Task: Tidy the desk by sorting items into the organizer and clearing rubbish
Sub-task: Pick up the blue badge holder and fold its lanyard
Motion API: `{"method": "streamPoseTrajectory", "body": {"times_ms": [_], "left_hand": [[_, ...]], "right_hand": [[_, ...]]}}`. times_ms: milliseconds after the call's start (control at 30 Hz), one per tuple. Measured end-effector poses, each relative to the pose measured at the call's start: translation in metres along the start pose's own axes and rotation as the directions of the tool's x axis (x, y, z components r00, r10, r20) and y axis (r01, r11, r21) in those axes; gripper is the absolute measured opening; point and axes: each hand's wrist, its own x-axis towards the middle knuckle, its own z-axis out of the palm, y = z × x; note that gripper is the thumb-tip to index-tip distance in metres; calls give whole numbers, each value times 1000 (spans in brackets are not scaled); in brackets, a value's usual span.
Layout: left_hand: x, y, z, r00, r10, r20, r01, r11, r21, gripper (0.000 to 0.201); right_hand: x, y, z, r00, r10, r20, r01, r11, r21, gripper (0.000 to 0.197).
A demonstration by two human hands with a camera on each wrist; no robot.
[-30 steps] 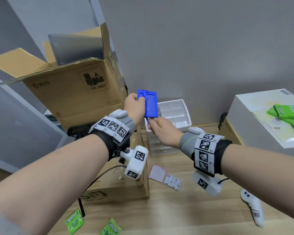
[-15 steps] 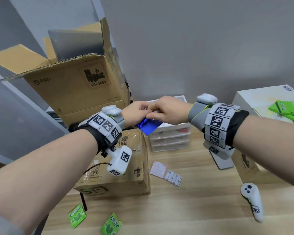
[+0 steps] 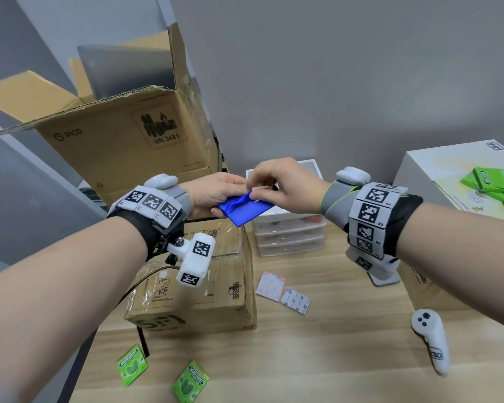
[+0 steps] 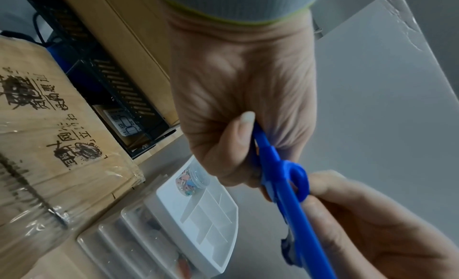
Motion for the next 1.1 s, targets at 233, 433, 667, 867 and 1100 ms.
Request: {"method": "streamPoseTrajectory", "body": {"times_ms": [233, 433, 667, 867, 1100], "left_hand": [[3, -5, 5, 996, -75, 48, 77, 996, -41, 12], [5, -6, 9, 990, -133, 48, 133, 991, -15, 30], [7, -9, 13, 990, -120, 81, 126, 989, -76, 32], [5, -5, 21, 1000, 5, 21, -3, 994, -112, 25], [5, 2, 24, 994, 28, -104, -41, 992, -119, 24]], "right_hand": [[-1, 9, 1, 1000, -20, 2, 20, 994, -112, 22], [-9, 15, 3, 998, -62, 19, 65, 977, -203, 24], [-16, 17, 3, 992, 123, 35, -123, 992, 10, 17], [-17, 20, 0, 981, 183, 63, -191, 971, 143, 15], [-19, 25, 0, 959, 278, 50, -281, 923, 263, 14]]}}
